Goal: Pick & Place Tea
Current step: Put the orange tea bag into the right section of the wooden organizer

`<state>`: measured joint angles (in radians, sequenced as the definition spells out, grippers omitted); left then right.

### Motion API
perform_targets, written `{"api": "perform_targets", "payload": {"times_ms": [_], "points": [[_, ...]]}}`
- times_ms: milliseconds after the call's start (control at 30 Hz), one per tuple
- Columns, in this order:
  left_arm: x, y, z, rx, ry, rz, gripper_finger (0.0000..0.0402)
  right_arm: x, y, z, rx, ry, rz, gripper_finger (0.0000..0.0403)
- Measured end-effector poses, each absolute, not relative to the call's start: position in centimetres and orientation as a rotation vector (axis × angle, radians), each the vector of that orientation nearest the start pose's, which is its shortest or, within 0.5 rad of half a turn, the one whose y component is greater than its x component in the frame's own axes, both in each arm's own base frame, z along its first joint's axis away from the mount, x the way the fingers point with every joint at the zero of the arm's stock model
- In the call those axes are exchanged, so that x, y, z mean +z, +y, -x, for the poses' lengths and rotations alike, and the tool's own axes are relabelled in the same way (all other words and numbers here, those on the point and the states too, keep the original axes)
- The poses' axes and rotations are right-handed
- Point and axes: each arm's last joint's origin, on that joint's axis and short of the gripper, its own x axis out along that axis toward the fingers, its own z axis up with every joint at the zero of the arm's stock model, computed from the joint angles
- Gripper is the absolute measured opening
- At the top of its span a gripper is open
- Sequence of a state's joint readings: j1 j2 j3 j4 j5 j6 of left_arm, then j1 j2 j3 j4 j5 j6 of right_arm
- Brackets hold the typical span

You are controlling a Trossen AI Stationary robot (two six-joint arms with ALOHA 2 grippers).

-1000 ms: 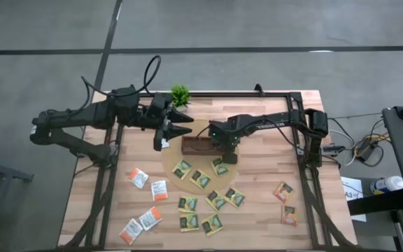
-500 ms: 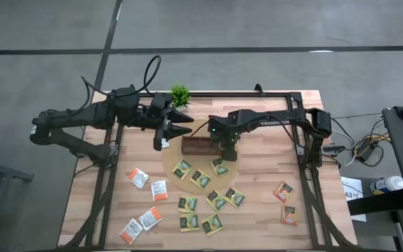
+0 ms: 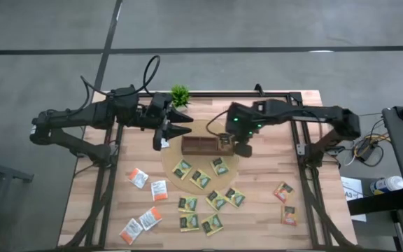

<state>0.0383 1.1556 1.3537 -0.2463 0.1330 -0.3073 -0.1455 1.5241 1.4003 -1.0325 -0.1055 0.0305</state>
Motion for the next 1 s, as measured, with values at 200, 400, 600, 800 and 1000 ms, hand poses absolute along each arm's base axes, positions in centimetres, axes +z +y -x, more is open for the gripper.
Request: {"api": "perform_targets", "payload": {"times_ms": [200,400,600,800,1000], "points": [[44.8,0.5,-23.8,-0.087,0.061,0.292,0.0188,31.4,-2.0,-26.5,-0.065,1.117,-0.236,0.0008],[44.7,0.5,-23.8,-0.087,0.062,0.292,0.0188,31.0,0.4,-24.4,-0.044,1.108,-0.286,0.0008],[44.7,0.5,-23.8,-0.087,0.062,0.292,0.0188,30.3,3.1,-22.7,-0.015,1.123,-0.337,0.0008],[44.7,0.5,-23.8,-0.086,0.065,0.294,0.0188,29.2,5.3,-21.1,-0.025,1.175,-0.422,0.0009],[44.7,0.5,-23.8,-0.087,0.065,0.294,0.0188,28.3,7.3,-19.6,-0.036,1.222,-0.502,0.0039]]}}
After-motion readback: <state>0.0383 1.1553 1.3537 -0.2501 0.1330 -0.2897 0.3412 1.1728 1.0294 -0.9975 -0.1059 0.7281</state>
